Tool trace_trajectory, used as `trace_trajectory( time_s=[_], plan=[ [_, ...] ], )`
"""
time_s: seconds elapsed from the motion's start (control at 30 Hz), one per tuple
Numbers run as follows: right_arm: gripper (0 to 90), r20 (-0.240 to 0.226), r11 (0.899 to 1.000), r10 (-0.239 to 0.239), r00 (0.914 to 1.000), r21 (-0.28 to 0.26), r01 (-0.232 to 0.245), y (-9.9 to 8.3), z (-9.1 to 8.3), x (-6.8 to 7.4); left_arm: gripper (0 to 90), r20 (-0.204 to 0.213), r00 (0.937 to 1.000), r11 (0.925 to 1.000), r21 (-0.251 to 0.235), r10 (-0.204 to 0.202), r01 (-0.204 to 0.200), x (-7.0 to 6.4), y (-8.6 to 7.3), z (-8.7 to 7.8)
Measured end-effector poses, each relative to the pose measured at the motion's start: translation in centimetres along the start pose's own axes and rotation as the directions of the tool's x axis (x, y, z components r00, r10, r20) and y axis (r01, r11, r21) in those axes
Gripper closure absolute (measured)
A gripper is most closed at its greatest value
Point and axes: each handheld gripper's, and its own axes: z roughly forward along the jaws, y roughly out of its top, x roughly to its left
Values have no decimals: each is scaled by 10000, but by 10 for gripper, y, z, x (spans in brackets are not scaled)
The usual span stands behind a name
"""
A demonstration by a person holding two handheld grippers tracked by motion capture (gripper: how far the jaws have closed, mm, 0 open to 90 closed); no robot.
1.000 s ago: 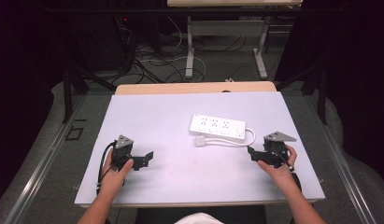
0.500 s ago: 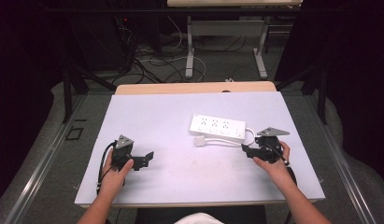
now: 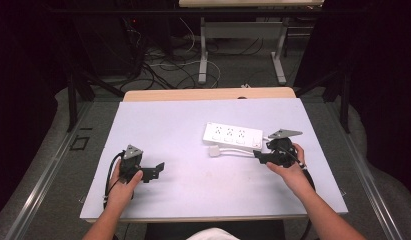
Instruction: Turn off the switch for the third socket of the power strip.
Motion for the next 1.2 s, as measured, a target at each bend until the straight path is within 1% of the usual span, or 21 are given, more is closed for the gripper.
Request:
trace_trajectory(
  time_s=[0.1,0.13,0.23,0.27,0.3,0.4,0.43,0.47,0.6,0.63,0.7,0.77,0.87,0.93,0.97,1.03,1.07,1.1,1.2],
  plan=[
    [380,-93,9999,4,10000,129,-3,6,1,-1,13,0,10000,10000,-2,-4,4,0,0,0],
    [382,-62,9998,-89,9999,182,90,9,2,-2,13,-3,10000,10000,-3,-3,3,0,0,0],
    [384,-131,9996,-94,9999,278,97,13,3,-2,13,-6,10000,10000,-2,-7,7,0,0,0],
    [384,-138,9993,-198,9997,307,202,14,4,-3,13,-24,10000,10000,15,65,-65,1,0,0],
    [384,-125,9992,-205,9997,351,209,16,5,-4,13,-27,10000,10000,12,64,-64,1,0,0],
    [384,-294,9984,-329,9990,451,342,24,6,-5,13,-24,10000,10000,26,49,-49,1,0,0],
    [384,-294,9984,-329,9990,451,342,24,6,-5,13,-23,10000,10000,39,40,-39,1,0,0],
    [384,-438,9978,-416,9982,492,437,27,7,-5,13,-20,10000,10000,31,43,-43,1,0,0],
    [383,-536,9965,-594,9968,563,624,33,7,-3,13,-23,10000,10000,18,66,-66,1,0,0],
    [383,-664,9950,-785,9947,571,824,36,9,-2,13,-23,10000,10000,17,70,-70,1,0,0],
    [383,-729,9942,-832,9939,614,878,37,10,-1,13,-23,10000,10000,25,71,-71,1,0,0],
    [378,-739,9914,-1078,9914,659,1127,42,12,1,13,-21,10000,10000,18,74,-74,1,0,0],
    [378,-785,9910,-1059,9913,735,1116,44,13,2,13,-18,10000,10000,21,84,-84,1,0,0],
    [379,-813,9896,-1146,9901,776,1210,47,14,2,13,-18,10000,10000,28,80,-80,1,0,0],
    [381,-904,9895,-1135,9894,790,1207,50,15,3,13,-17,10000,10000,27,86,-86,1,0,0],
    [381,-916,9886,-1217,9883,779,1290,51,16,2,13,-21,10000,10000,28,87,-87,1,0,0],
    [383,-884,9883,-1189,9890,856,1265,52,15,3,13,-21,10000,10000,31,79,-79,1,0,0],
    [389,-956,9872,-1247,9876,878,1331,55,17,3,13,-22,10000,10000,31,79,-78,1,0,0],
    [397,-984,9859,-1291,9867,937,1384,57,18,3,13,-22,10000,10000,47,69,-69,1,0,0]
  ],
)
